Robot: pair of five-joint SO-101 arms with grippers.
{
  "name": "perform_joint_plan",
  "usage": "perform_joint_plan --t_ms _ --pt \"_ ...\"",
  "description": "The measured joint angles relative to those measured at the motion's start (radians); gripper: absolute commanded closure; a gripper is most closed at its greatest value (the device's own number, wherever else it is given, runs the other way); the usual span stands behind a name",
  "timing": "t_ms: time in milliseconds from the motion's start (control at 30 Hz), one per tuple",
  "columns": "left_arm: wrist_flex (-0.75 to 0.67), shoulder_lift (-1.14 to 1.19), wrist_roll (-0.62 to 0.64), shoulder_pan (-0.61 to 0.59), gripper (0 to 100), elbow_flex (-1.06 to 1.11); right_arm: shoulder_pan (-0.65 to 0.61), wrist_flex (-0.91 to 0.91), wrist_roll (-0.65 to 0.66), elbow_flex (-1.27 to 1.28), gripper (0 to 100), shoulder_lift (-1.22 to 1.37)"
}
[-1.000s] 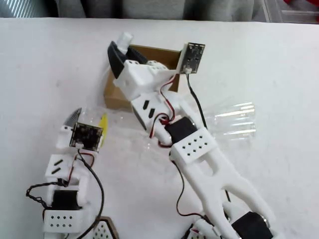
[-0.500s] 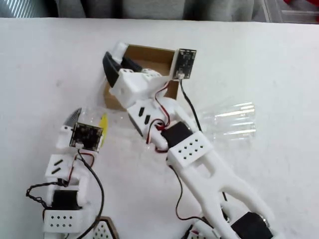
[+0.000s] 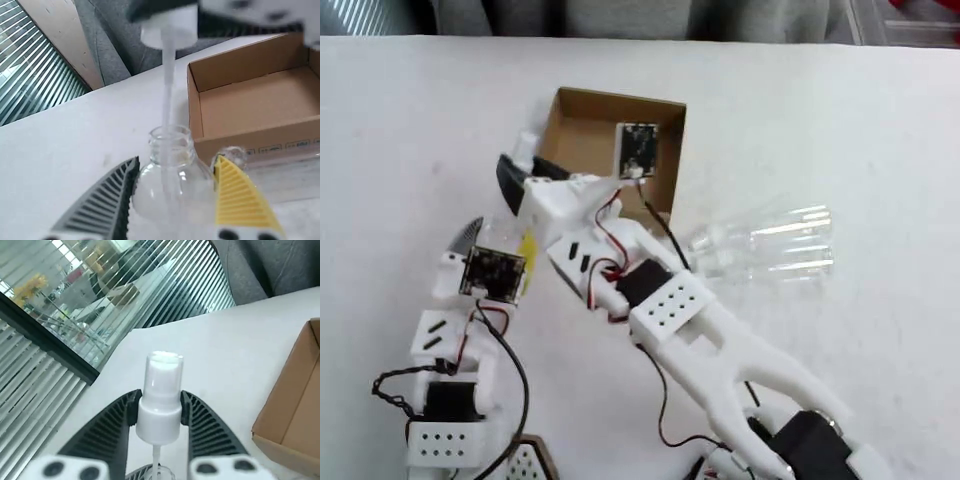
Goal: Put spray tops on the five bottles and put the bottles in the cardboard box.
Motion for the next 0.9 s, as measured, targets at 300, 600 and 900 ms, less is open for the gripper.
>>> perform_joint_plan --t_ms 300,600,900 --pt "0.000 0.000 0.000 0.000 88 0.000 -0.023 0.000 0.000 0.002 97.9 0.015" --pt "0.000 0.000 0.000 0.000 88 0.000 -0.058 0.037 0.002 0.021 97.9 0.015" --pt "0.000 0.000 0.000 0.000 88 0.000 -0.058 0.037 0.003 0.021 97.3 0.015"
